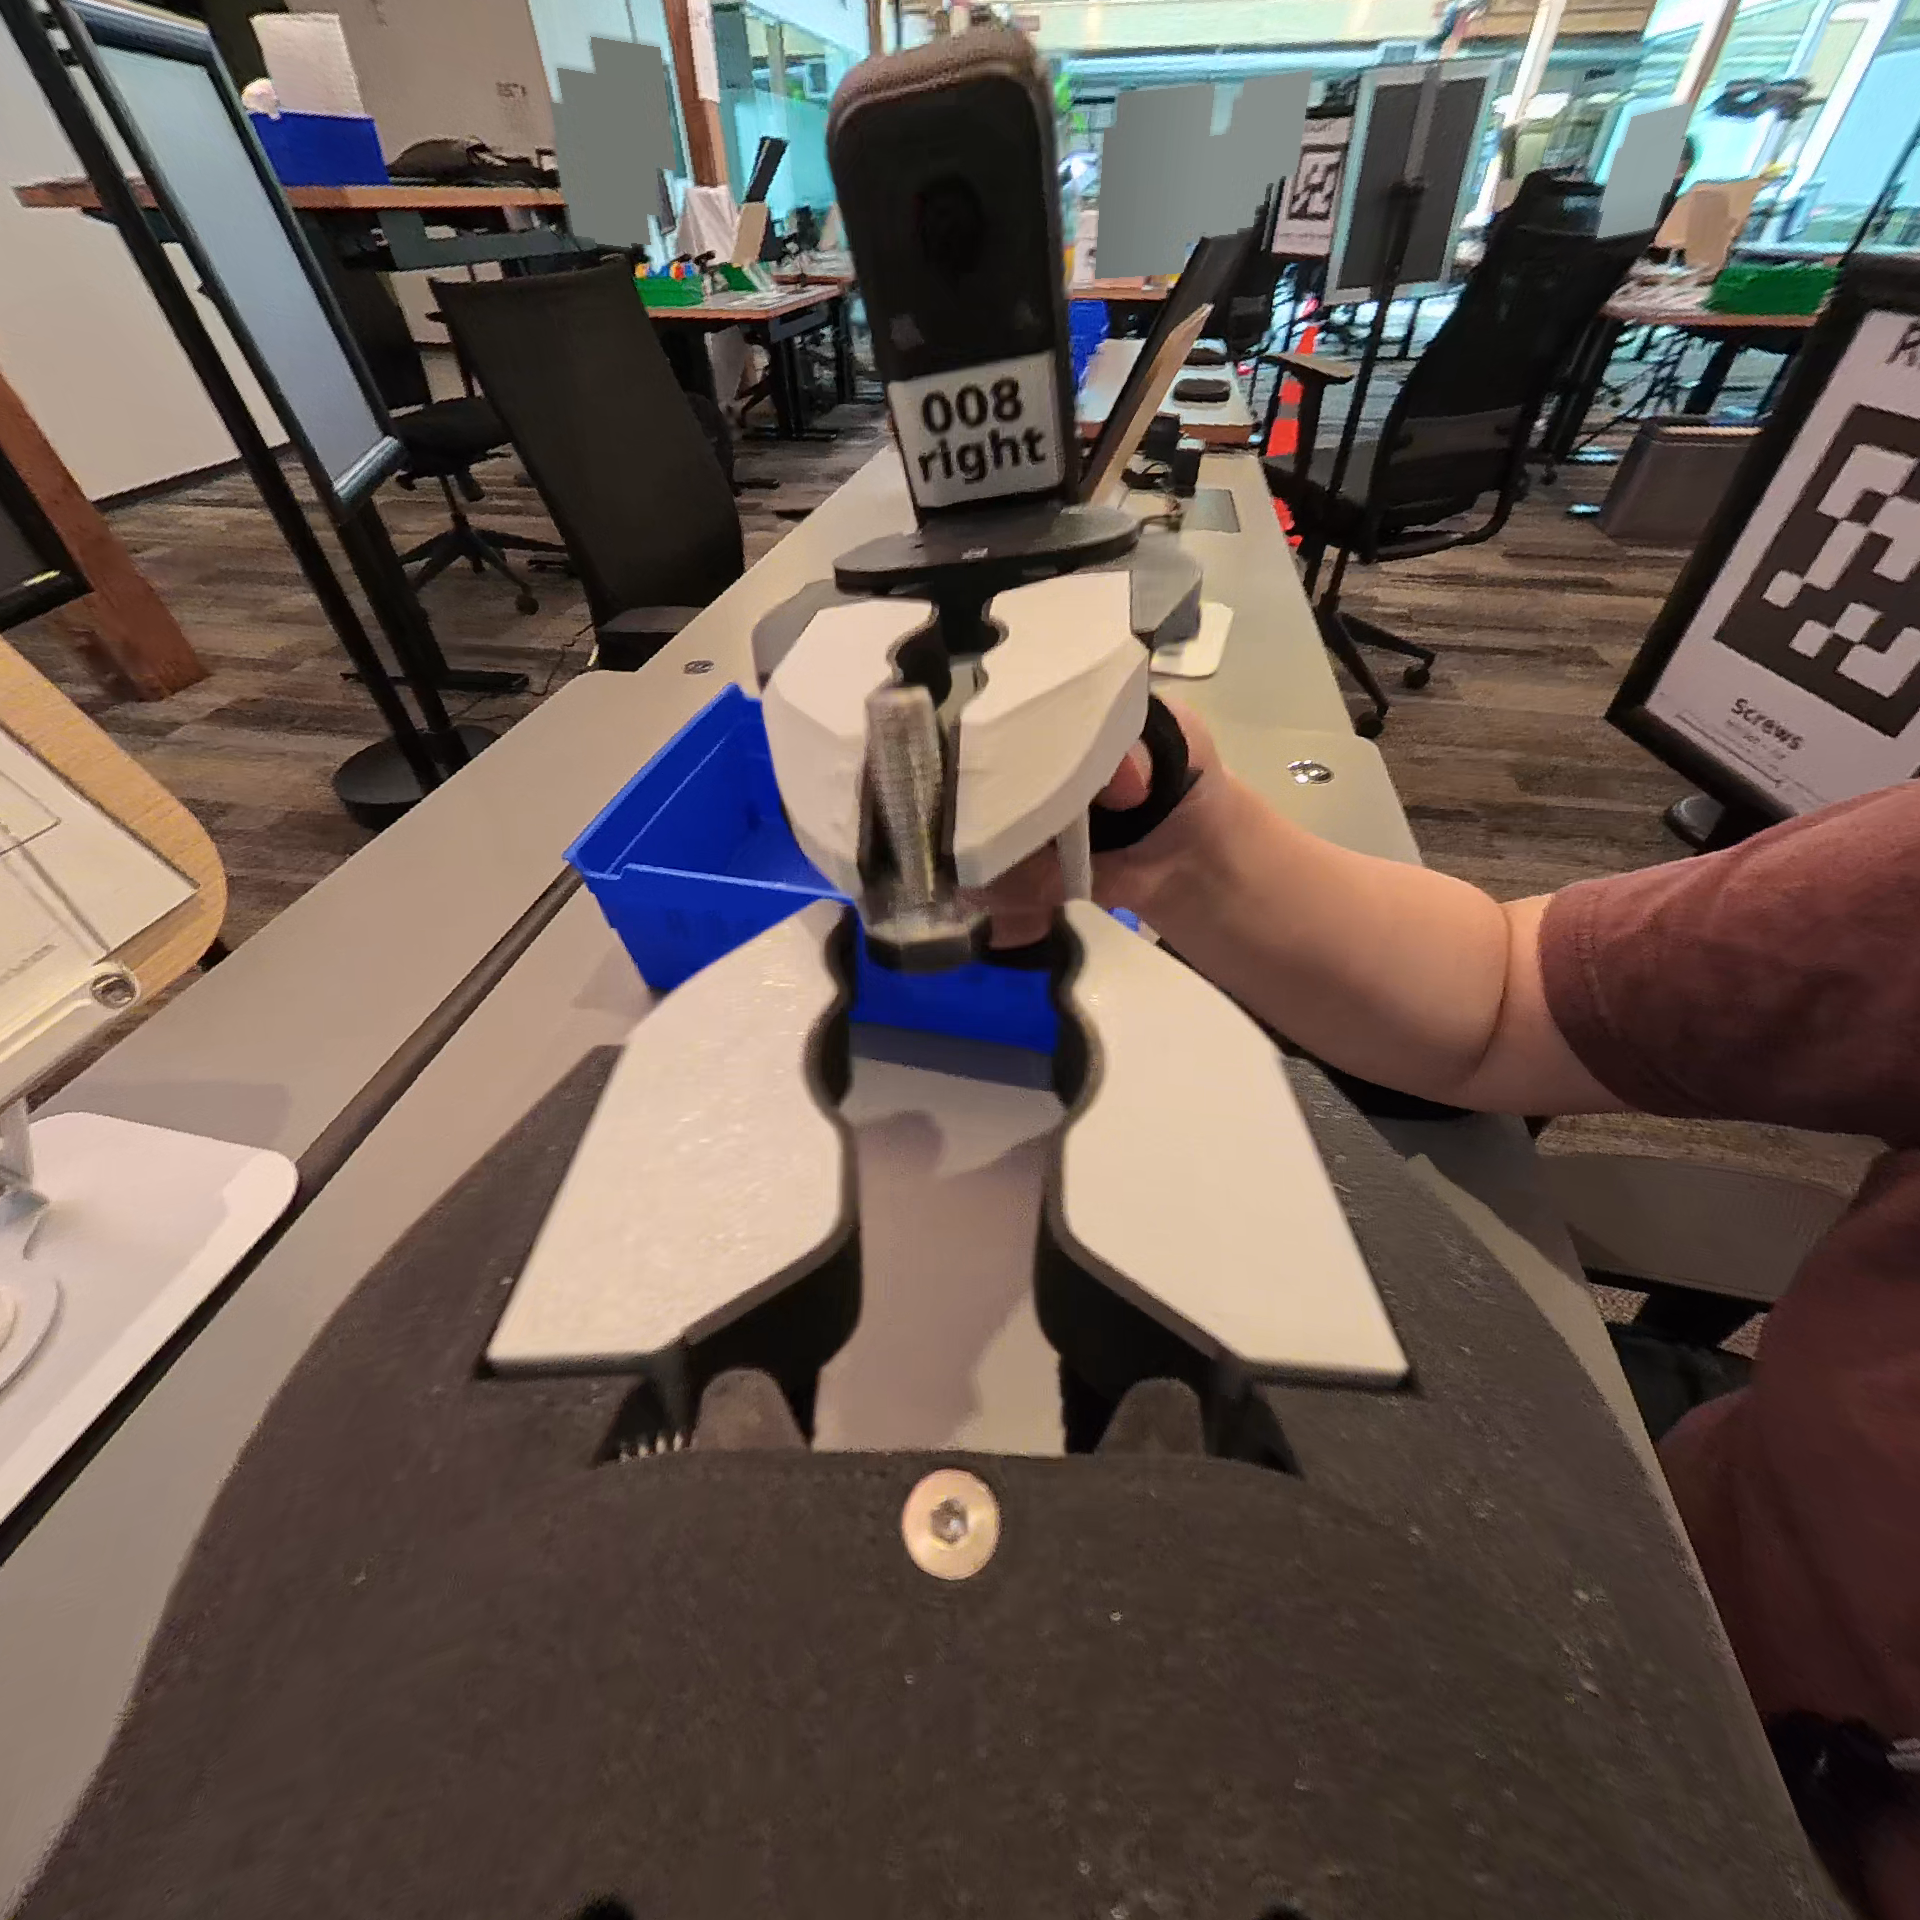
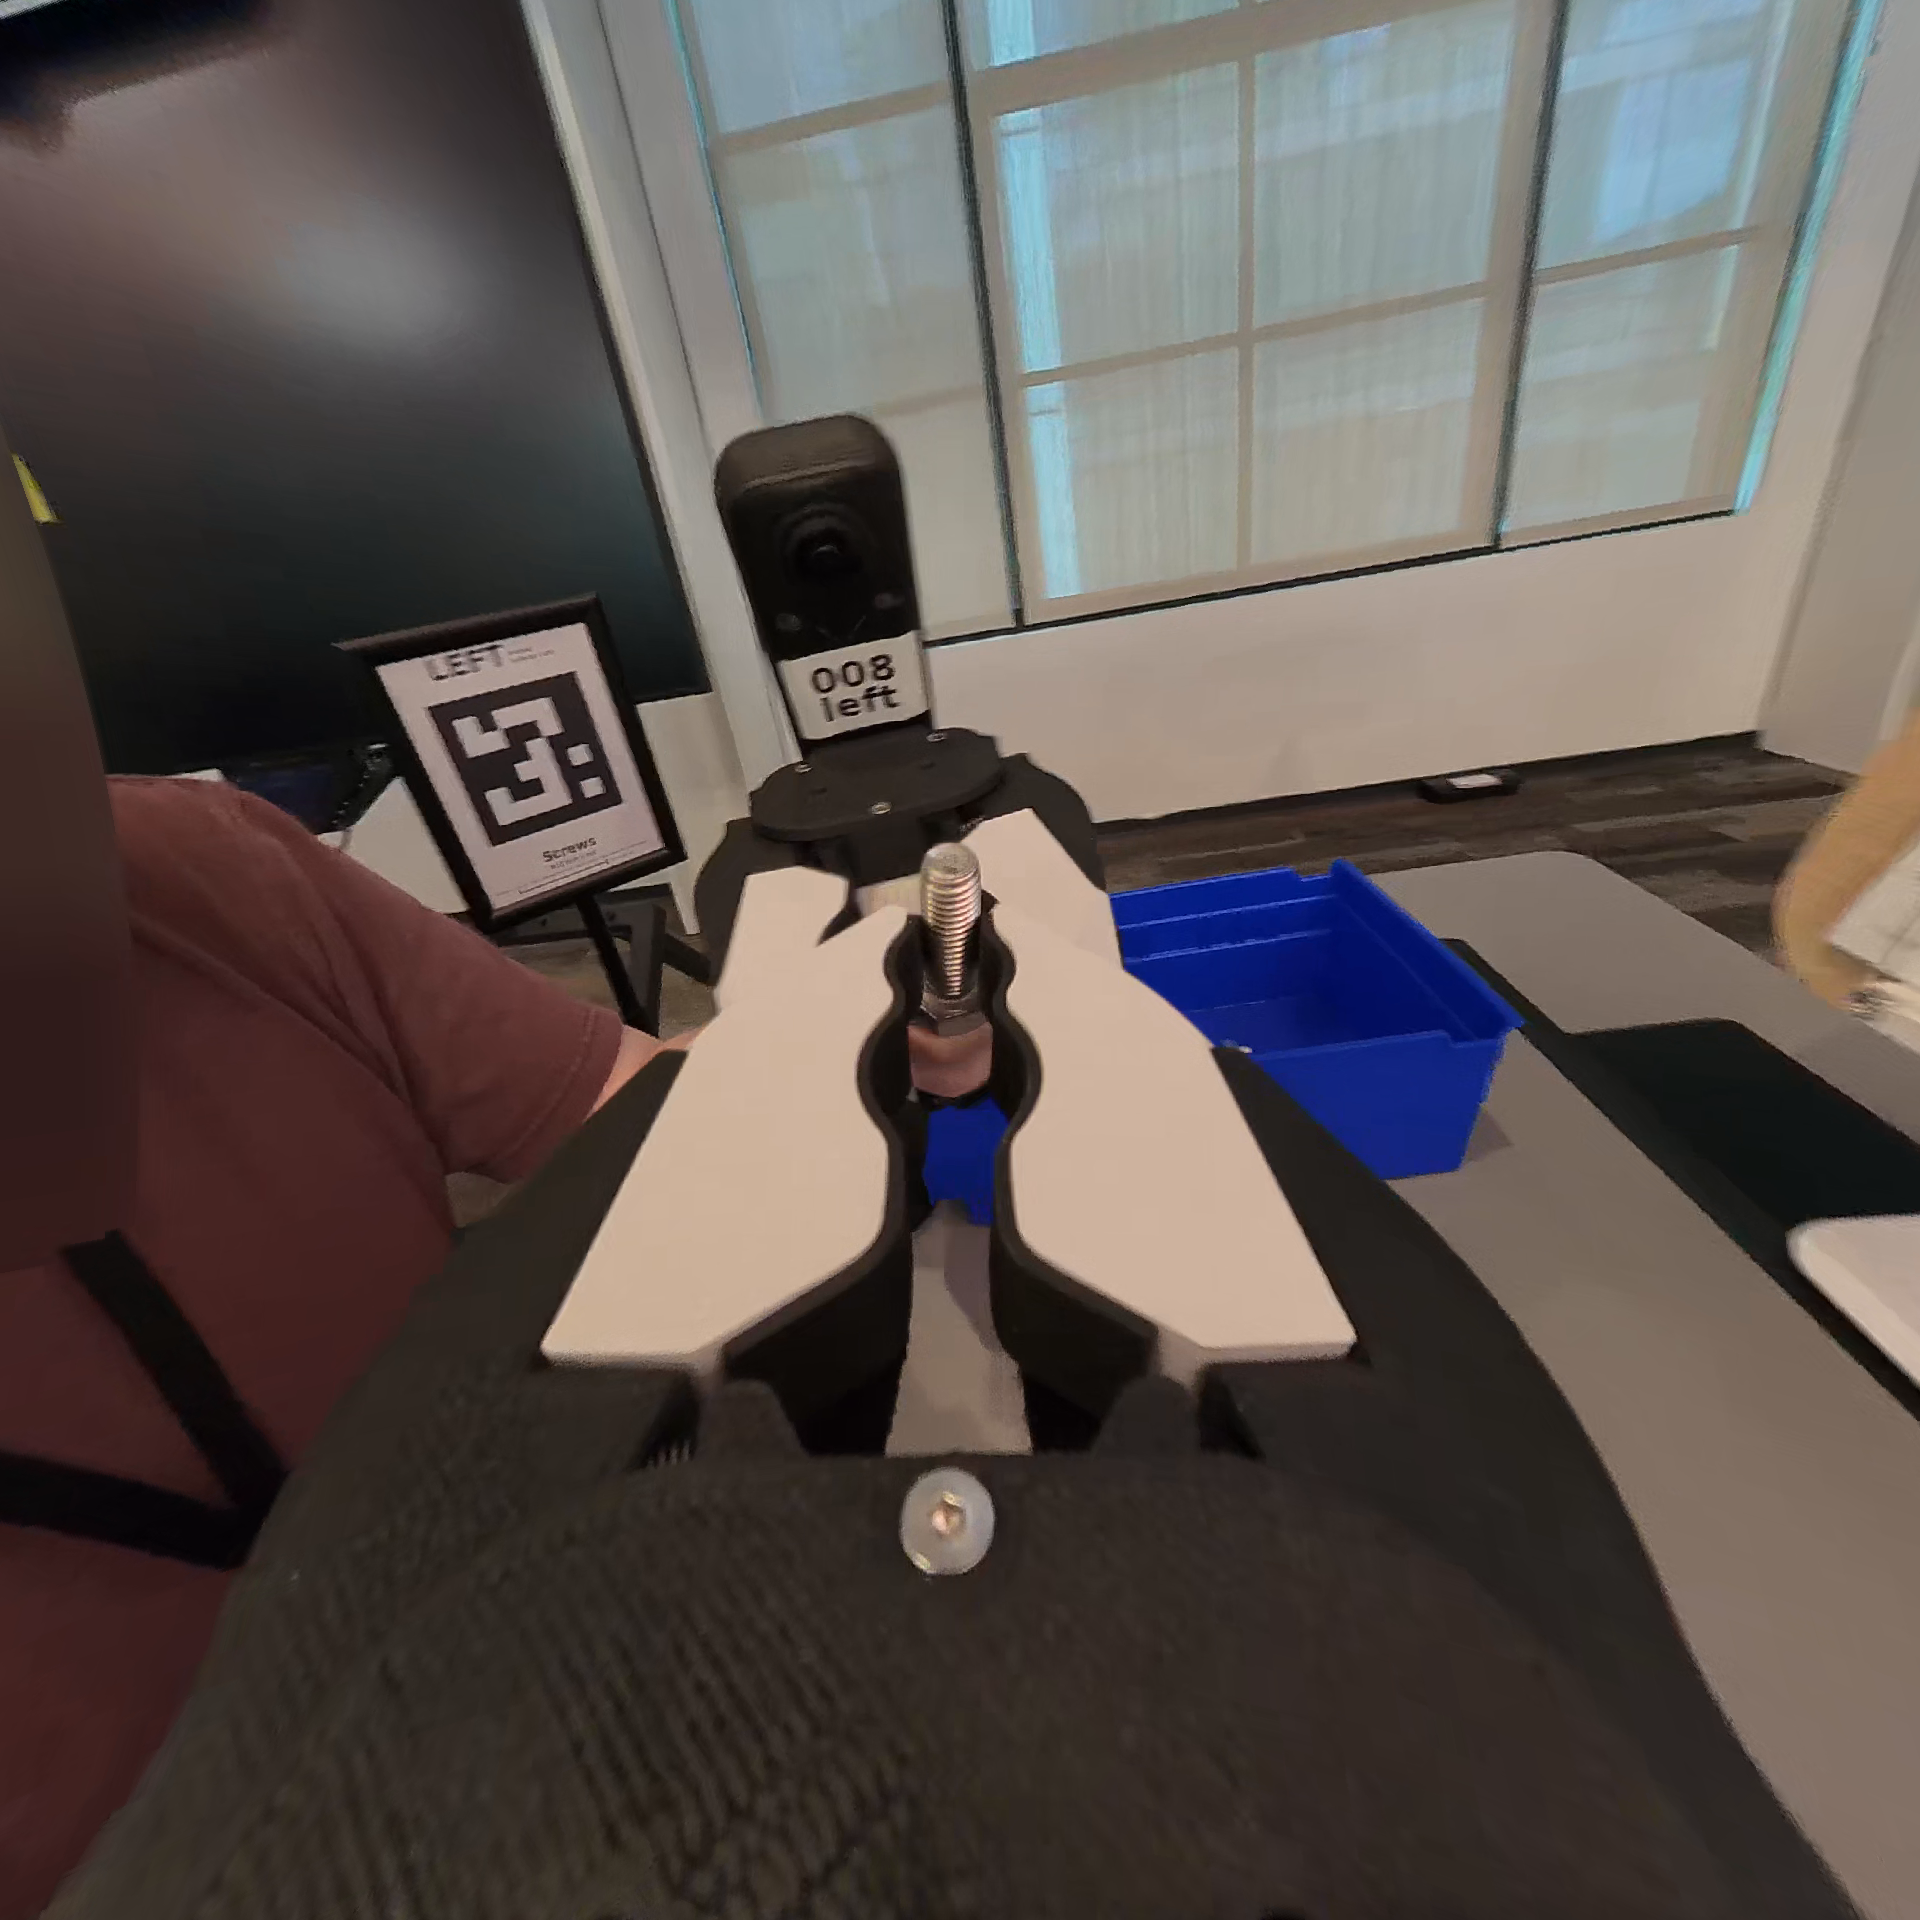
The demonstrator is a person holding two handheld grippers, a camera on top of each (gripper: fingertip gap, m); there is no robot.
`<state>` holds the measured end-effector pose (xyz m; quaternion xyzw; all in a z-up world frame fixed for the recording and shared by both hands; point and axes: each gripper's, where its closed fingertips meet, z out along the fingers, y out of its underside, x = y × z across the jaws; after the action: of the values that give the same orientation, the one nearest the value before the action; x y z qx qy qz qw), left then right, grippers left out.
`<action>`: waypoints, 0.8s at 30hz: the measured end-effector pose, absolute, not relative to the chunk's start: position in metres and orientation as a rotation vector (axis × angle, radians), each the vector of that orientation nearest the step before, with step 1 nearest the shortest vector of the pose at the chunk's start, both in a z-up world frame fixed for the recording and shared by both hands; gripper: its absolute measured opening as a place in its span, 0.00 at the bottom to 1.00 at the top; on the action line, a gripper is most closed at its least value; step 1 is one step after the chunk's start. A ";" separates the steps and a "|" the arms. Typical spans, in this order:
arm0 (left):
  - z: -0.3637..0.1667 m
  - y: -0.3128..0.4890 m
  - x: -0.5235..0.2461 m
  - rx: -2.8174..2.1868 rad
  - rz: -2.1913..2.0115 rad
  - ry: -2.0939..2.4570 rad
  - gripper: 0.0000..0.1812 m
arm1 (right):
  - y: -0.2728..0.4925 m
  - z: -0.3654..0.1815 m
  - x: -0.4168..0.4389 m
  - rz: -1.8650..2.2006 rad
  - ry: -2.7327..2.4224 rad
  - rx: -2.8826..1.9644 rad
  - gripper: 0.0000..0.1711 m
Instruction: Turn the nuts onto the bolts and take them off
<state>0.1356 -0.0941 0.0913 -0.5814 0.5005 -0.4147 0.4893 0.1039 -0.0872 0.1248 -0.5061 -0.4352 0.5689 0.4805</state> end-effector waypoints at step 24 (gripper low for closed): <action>0.082 -0.071 0.101 -1.579 -0.793 1.225 0.32 | 0.068 -0.154 0.434 -0.330 -1.669 -2.792 0.08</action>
<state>0.1011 -0.0710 0.0816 -0.6459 0.5012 -0.3246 0.4757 0.4338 0.0679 -0.1544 -0.8523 -0.5094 -0.1007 -0.0637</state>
